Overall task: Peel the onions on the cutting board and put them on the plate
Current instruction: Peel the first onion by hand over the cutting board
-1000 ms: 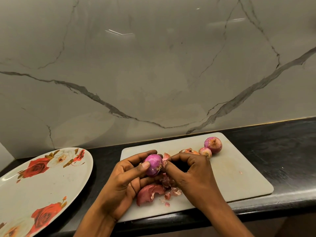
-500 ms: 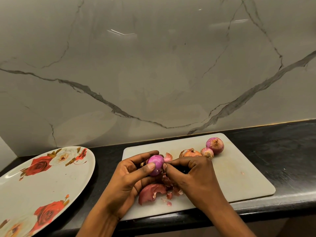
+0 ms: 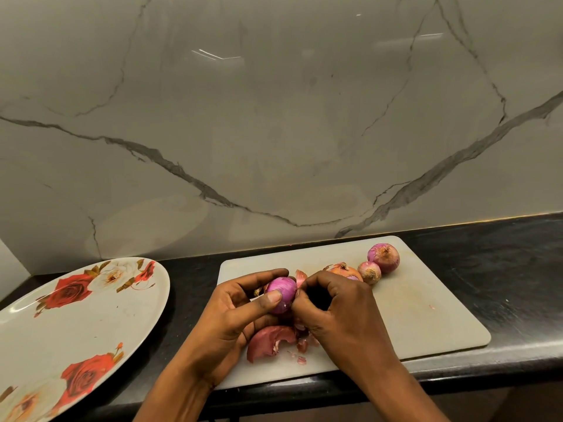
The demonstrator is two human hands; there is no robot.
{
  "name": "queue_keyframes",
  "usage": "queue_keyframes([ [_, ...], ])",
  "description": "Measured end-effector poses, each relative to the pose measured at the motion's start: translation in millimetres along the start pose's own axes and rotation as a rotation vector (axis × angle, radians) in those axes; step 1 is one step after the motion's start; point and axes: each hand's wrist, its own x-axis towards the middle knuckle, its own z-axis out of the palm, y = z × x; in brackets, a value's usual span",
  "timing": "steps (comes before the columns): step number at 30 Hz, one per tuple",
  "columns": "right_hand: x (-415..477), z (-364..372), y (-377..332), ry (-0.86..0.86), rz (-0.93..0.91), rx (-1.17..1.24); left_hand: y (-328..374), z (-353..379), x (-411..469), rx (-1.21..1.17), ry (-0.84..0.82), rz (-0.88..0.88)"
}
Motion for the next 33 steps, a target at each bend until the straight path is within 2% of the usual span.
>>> queue_keyframes([
  [8,0.0,-1.5,1.5,0.060,0.041,0.032,1.2,-2.7,1.1,-0.213,-0.031,-0.026],
  [18,-0.4,-2.0,5.5,0.036,0.025,0.094,1.7,-2.3,1.7,-0.304,0.017,-0.042],
  [33,-1.5,-1.8,3.1,0.046,-0.062,0.080,2.7,4.5,0.8,-0.253,0.112,-0.007],
])
